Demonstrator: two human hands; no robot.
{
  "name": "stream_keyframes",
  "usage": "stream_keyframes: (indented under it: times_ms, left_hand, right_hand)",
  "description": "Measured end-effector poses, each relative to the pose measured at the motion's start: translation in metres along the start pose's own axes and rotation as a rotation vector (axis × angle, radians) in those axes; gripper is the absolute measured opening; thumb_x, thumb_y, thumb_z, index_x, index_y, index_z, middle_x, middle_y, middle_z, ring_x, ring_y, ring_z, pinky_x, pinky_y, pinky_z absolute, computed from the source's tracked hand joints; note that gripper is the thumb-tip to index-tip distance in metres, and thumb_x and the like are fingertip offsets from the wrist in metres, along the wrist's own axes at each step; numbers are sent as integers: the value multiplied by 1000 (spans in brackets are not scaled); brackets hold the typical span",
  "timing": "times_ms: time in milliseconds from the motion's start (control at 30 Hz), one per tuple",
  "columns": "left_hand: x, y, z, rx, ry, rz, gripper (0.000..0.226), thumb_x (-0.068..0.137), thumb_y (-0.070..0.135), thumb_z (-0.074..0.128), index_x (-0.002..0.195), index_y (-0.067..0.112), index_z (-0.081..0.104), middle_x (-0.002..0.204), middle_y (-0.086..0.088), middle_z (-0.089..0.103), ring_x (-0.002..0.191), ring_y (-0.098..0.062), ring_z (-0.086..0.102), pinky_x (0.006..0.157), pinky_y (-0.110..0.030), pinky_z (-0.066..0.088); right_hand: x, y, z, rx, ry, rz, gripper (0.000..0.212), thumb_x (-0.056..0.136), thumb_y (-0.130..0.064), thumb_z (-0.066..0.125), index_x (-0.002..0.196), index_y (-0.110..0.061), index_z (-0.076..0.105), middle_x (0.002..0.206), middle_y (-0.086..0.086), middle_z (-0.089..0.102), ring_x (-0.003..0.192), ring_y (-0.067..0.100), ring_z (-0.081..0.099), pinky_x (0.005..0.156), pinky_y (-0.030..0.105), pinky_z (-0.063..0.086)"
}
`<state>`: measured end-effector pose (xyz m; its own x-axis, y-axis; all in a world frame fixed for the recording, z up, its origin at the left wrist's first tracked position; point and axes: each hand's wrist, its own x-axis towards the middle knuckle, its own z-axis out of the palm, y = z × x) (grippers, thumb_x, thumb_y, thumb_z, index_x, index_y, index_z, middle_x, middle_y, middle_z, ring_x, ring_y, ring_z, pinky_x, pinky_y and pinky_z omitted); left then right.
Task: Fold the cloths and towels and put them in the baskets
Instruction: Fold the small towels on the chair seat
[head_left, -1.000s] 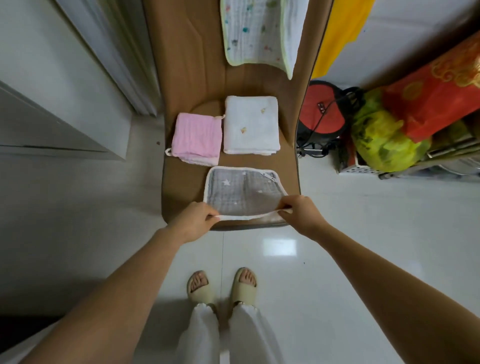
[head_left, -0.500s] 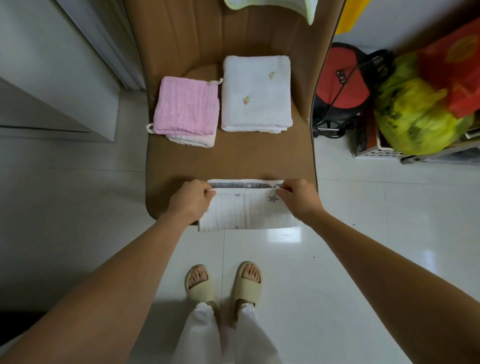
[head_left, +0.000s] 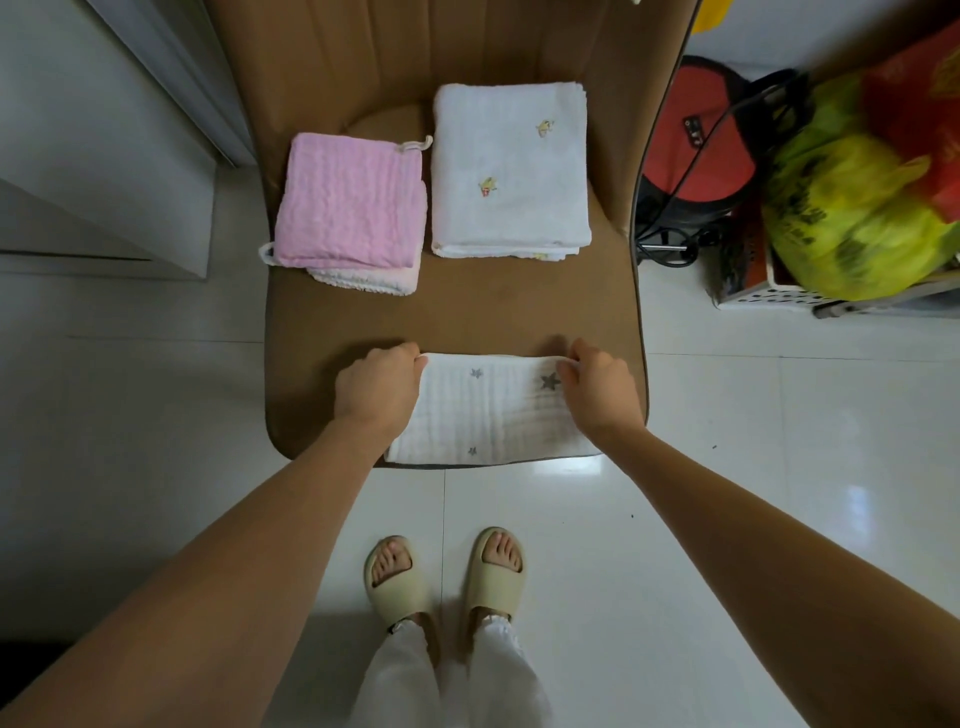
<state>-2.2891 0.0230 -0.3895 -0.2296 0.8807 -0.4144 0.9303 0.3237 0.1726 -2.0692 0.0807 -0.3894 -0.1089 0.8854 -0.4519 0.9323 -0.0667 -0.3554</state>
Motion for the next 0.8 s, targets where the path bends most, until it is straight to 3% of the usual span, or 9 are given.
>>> stream_keyframes:
  times_ms: [67,133,233,300,433,633,800]
  left_hand:
    - [0,2,0,49,-3,-18,32,103,33,32,104,12,56,93,-8,67,74,-25,59,57,-30,35]
    - [-1,5,0,85,22,-45,29,102,33,35,107,12,54,97,-10,66,83,-27,63,59,-31,37]
    - [-2,12,3,107,120,11,31,97,35,46,117,11,49,113,-10,55,101,-25,54,71,-34,43]
    - [1,13,7,96,133,58,35,94,38,52,117,12,49,115,-9,51,105,-25,48,82,-35,41]
    - [9,10,10,43,208,67,39,89,43,59,114,12,53,118,-10,50,105,-27,47,86,-39,39]
    - [20,1,15,53,144,60,36,95,43,49,97,9,61,102,-11,57,99,-28,48,85,-40,37]
    - [19,-7,12,125,121,87,37,98,43,42,103,8,53,105,-10,57,96,-26,54,77,-37,42]
  right_hand:
    - [1,-2,3,-65,12,1,18,95,-18,45,108,-9,51,99,15,61,87,32,56,64,35,44]
    - [1,-4,2,-119,59,-6,24,91,-20,51,113,-9,48,112,12,54,104,30,50,76,39,45]
    - [4,-6,-2,-251,44,17,37,91,-30,56,119,-10,43,119,11,52,111,30,47,92,40,42]
    - [9,-6,-4,-238,-28,55,31,92,-31,54,113,-9,46,111,12,59,105,32,52,89,42,44]
    - [16,-6,-7,-11,-162,67,13,89,-27,59,92,-14,58,88,6,64,86,28,60,71,39,52]
    - [19,-10,-10,188,-104,-69,13,90,-23,59,86,-10,59,80,6,64,75,23,59,71,42,54]
    - [22,-15,-3,178,-60,-141,14,94,-25,54,89,-12,54,79,1,62,74,22,58,66,39,50]
